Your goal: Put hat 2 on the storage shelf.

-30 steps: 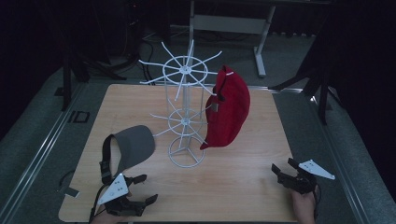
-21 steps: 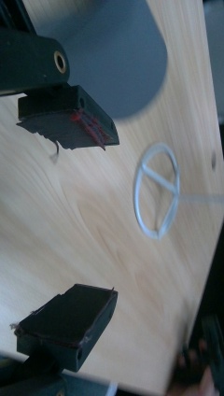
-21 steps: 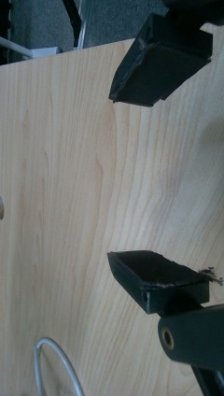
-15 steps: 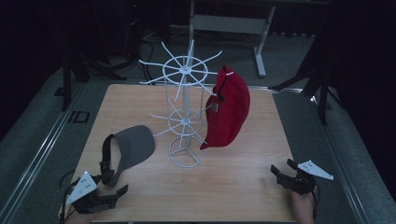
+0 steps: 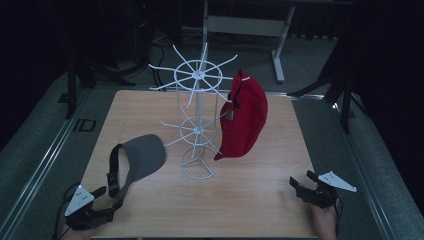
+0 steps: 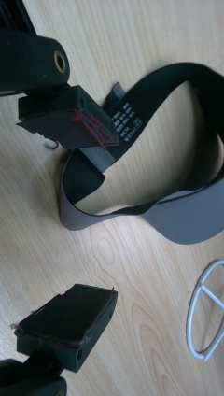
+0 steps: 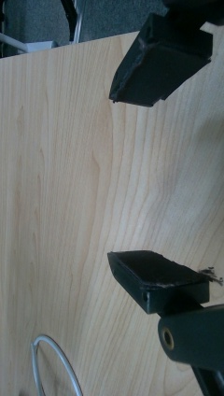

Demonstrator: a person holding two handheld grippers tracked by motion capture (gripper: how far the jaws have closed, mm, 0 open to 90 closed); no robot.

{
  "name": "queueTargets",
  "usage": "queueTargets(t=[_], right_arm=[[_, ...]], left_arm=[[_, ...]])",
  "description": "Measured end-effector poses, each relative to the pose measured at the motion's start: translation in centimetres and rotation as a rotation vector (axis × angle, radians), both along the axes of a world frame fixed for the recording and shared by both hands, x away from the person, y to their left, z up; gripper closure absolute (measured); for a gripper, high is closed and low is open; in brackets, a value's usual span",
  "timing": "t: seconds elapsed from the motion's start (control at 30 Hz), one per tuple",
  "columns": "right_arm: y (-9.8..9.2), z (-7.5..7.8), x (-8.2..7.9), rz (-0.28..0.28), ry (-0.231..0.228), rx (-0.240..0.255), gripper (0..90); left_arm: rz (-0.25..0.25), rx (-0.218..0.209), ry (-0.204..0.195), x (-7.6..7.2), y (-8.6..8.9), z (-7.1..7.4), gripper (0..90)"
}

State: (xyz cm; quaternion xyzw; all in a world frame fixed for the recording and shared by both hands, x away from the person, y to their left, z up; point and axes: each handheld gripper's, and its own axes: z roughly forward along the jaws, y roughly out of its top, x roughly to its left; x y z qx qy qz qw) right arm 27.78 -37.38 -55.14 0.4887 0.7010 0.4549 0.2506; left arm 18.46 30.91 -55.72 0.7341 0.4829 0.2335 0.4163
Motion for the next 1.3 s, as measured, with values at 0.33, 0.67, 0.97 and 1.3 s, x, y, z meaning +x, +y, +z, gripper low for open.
queueTargets(t=[0.33, 0.67, 0.97, 1.3], right_arm=[[0.0, 0.0, 0.0, 0.005, 0.005, -0.001, 18.4], [0.0, 0.0, 0.0, 0.005, 0.006, -0.006, 18.4], [0.0, 0.0, 0.0, 0.005, 0.008, -0.005, 18.4], [0.0, 0.0, 0.0, 0.004, 0.011, -0.006, 18.4]], left_arm=[[0.049, 0.004, 0.09, 2.0, -0.2, -0.4, 22.4], [0.114, 0.042, 0.15, 3.4, -0.5, -0.6, 27.8], [0.118, 0.09, 0.142, 3.4, -0.7, -0.7, 47.9], [0.121, 0.103, 0.126, 3.3, -0.8, -0.7, 87.7]])
